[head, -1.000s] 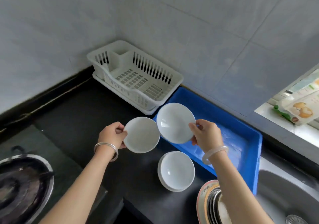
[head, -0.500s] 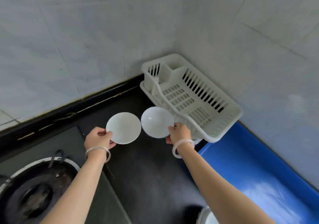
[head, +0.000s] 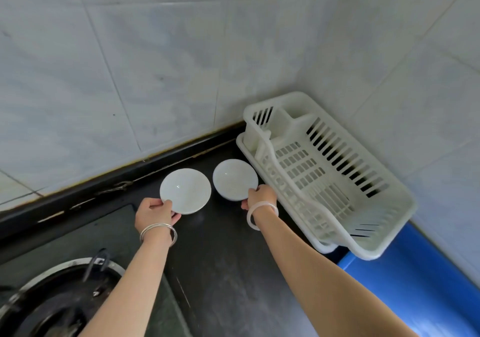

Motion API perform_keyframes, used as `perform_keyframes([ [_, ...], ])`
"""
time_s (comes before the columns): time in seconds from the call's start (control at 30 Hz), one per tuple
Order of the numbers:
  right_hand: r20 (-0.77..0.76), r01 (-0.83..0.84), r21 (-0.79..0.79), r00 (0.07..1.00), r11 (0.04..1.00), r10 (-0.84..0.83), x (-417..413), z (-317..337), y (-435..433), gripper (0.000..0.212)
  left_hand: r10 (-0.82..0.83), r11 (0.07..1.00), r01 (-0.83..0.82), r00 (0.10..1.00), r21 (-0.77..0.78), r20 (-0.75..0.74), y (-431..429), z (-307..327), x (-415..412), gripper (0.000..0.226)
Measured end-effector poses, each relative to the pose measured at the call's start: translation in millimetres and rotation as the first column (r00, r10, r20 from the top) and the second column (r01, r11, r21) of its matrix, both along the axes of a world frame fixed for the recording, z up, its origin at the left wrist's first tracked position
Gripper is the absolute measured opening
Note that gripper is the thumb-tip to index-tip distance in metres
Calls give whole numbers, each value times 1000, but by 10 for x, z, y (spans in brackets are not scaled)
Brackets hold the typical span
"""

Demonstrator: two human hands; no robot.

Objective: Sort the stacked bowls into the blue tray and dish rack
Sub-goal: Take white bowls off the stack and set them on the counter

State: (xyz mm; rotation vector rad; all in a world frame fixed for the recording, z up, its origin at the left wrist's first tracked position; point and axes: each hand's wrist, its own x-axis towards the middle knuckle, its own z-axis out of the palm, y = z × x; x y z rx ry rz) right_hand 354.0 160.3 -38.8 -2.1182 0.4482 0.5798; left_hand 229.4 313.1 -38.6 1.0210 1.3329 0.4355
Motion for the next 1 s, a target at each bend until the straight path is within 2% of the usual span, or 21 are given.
perform_keyframes([
  [0.17, -31, -14, -10, 999, 1000, 14, 39, -127, 88, 7, 20, 999, -20, 1000, -29, 6, 46, -68, 20, 12],
  [0.27, -44, 6, 46, 999, 999, -4, 45, -155, 119, 3, 21, 999, -20, 1000, -51, 17, 56, -109, 22, 14],
  [0.43, -227, 127, 278, 972, 952, -63, -22, -103, 43, 21, -19, 988, 38, 992, -147, 127, 77, -143, -32, 30],
  [0.5, -262, 164, 360, 963, 919, -69, -66, -114, -7, 37, -39, 977, 71, 986, -200, 162, 59, -166, -72, 36],
  [0.57, -284, 255, 481, 951, 839, -126, -122, -144, -13, 49, -35, 969, 83, 978, -230, 206, 28, -193, -94, 36],
  [0.63, -302, 341, 565, 933, 751, -196, -156, -161, 30, 53, 0, 969, 59, 972, -241, 236, 3, -204, -81, 34],
  [0.73, -296, 378, 590, 924, 713, -244, -106, -146, 156, 51, 53, 963, 18, 965, -267, 256, 2, -198, -10, 32],
  [1.0, -279, 362, 615, 931, 701, -236, 123, -113, 493, 47, 137, 951, -42, 945, -305, 296, 144, -201, 199, 36],
])
